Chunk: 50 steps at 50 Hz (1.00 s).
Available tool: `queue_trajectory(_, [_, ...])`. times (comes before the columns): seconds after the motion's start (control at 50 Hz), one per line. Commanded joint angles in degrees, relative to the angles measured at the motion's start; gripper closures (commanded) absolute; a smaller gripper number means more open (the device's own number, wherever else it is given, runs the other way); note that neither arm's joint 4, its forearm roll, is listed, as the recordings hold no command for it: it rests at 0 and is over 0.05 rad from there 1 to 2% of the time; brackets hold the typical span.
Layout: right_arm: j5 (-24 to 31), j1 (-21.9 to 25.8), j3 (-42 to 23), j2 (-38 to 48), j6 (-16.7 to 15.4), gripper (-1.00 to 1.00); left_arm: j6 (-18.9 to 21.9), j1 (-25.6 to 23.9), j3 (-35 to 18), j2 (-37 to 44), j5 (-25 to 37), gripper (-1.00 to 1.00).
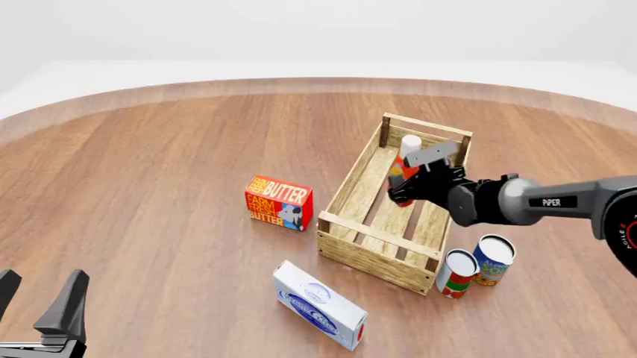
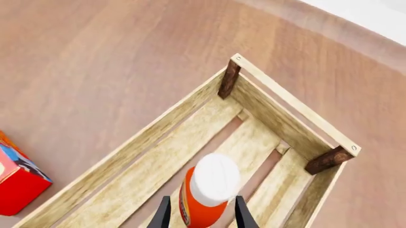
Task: Pick up the ketchup, and put it in the wooden tray.
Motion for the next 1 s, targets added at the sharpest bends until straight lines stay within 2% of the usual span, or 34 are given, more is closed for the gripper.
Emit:
queue_trajectory(0.02, [0.4,-0.4,1.4,-4.0,-0.8,-1.00,0.0,0.0,0.0,0.0,0.0,-1.00])
queue_trajectory(0.24, [1.4,-0.5,3.0,-8.7,-1.3,-1.00,0.0,0.0,0.0,0.0,0.0,-1.00])
queue_trajectory(0.56, [0.6,-0.9,9.1,-17.3,-1.3,-1.00,0.0,0.0,0.0,0.0,0.0,-1.00])
queue_trajectory(0.78, [-3.7,-1.4,18.0,-23.8,0.1,-1.00,0.0,0.0,0.0,0.0,0.0,-1.00])
queue_trajectory(0.84, [-5.4,-1.3,20.8,-25.4,1.7,-1.00,0.0,0.0,0.0,0.0,0.0,-1.00])
queue_trajectory(1.0, [-7.9,-2.2,27.1,-30.9,3.3,-1.00,0.0,0.0,0.0,0.0,0.0,-1.00])
